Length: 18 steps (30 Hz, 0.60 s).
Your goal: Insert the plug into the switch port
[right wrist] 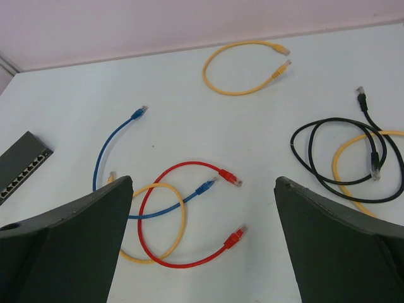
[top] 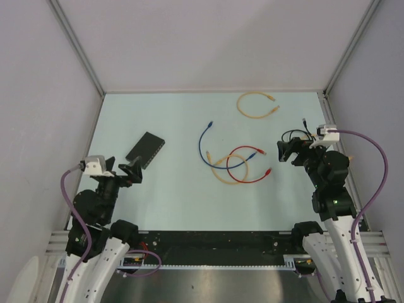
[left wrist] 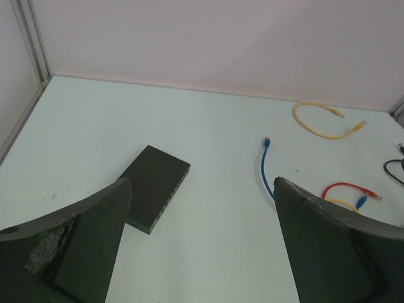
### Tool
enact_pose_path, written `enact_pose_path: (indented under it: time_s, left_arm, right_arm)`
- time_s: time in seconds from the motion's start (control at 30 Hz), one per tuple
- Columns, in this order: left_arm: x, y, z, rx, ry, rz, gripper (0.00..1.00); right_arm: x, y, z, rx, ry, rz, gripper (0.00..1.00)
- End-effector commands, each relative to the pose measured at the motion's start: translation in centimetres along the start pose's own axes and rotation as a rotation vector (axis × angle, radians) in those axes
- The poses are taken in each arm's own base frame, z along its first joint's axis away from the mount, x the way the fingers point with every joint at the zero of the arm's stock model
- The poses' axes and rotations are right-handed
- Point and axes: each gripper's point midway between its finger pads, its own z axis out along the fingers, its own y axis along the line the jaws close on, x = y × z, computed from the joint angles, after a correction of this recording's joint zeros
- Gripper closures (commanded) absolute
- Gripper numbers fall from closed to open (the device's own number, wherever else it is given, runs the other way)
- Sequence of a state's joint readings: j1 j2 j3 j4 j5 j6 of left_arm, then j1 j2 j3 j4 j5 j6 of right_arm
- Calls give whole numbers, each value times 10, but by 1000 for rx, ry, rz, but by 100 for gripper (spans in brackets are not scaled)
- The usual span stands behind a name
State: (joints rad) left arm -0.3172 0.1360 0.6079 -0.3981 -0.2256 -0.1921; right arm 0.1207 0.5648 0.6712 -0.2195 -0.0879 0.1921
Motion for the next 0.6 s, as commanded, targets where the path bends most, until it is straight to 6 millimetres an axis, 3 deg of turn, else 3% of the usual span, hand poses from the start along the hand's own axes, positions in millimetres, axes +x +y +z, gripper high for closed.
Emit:
enact_pose_path:
  time_s: [0.0,0.07,0.1,0.17,0.3,0.33,0.43,0.53,0.57]
  left_arm:
    - [20,-11,22,39,80,5,1]
    - [24,-16,32,52,98,-3,1]
    - [37,-17,42,48,148,2,1]
    - [42,-20,54,47,168,-10,0]
    - [70,-22,81,29,270,-9,1]
    - [87,-18,91,0,328,-1,1]
    - [109,-11,112,-37,399,-8,0]
    - [107,14,132,-119,392,-18,1]
    - [114,32,142,-178,416,-18,0]
  right_arm:
    - [2,6,2,-26,9,23,0]
    - [7,8,4,-39,26,26,0]
    - [13,8,5,-40,46,29,0]
    - [21,9,7,-52,71,38,0]
    - [41,15,12,-83,133,49,0]
    - [50,14,15,-74,159,70,0]
    - [68,21,22,-96,230,99,0]
    - [80,33,27,-128,277,121,0]
    - [88,35,30,-133,305,124,0]
